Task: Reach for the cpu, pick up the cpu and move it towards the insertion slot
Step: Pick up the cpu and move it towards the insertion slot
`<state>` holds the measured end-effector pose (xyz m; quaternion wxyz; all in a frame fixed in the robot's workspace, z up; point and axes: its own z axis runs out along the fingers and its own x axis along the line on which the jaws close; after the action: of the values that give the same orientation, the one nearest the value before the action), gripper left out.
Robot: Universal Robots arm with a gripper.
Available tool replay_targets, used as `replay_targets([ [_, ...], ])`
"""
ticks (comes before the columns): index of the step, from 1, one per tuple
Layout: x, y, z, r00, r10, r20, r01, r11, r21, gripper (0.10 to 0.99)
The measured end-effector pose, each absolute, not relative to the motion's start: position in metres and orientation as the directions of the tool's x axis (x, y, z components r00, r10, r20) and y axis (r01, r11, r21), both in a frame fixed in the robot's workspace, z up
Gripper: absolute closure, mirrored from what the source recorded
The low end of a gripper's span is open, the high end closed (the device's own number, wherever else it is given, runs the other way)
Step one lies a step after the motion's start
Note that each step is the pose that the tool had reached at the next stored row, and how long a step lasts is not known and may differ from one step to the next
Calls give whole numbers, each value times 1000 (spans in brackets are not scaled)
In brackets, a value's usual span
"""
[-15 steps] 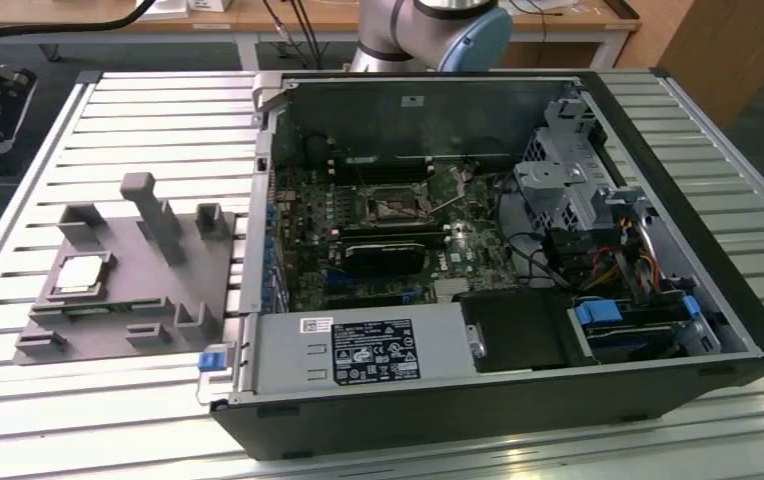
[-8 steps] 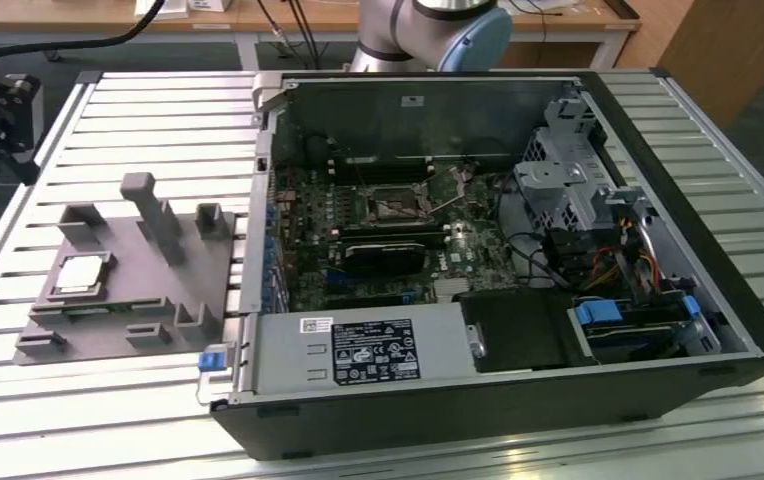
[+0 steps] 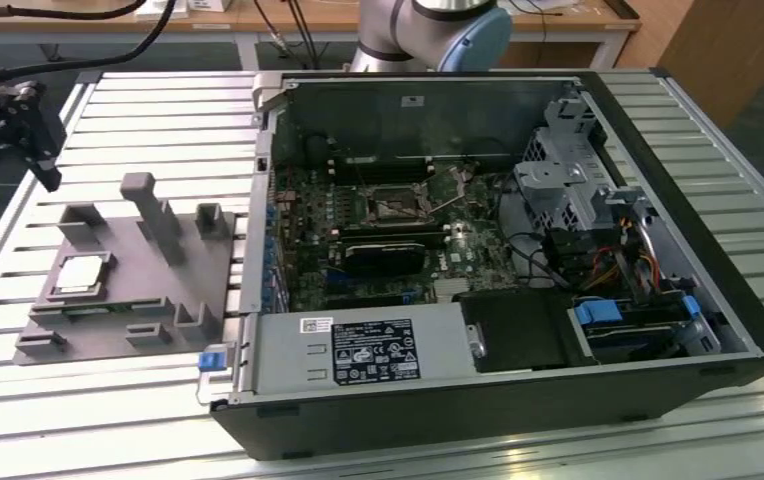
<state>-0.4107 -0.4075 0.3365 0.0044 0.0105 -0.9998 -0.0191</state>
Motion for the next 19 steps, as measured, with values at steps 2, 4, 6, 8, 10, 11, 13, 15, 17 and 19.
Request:
replay_targets([
  [2, -411, -408, 333, -1000, -21, 9, -21, 999, 38, 325],
  [4, -411, -408, 329, -1000, -21, 9, -21, 999, 38, 325],
  [6, -412, -408, 326, -1000, -21, 9, -21, 999, 38, 263],
  [8, -412, -408, 322, -1000, -21, 9, -21, 999, 38, 263],
  [10, -412, -408, 318, -1000, -21, 9, -21, 999, 38, 263],
  [11, -412, -408, 317, -1000, -21, 9, -21, 999, 38, 263],
  [13, -412, -408, 313, -1000, -21, 9, -21, 999, 38, 263],
  [15, -413, -408, 309, -1000, -21, 9, -21, 999, 38, 263],
  [17, -413, -408, 306, -1000, -21, 10, -21, 999, 38, 263],
  [19, -413, -409, 302, -1000, -21, 10, -21, 999, 38, 263],
])
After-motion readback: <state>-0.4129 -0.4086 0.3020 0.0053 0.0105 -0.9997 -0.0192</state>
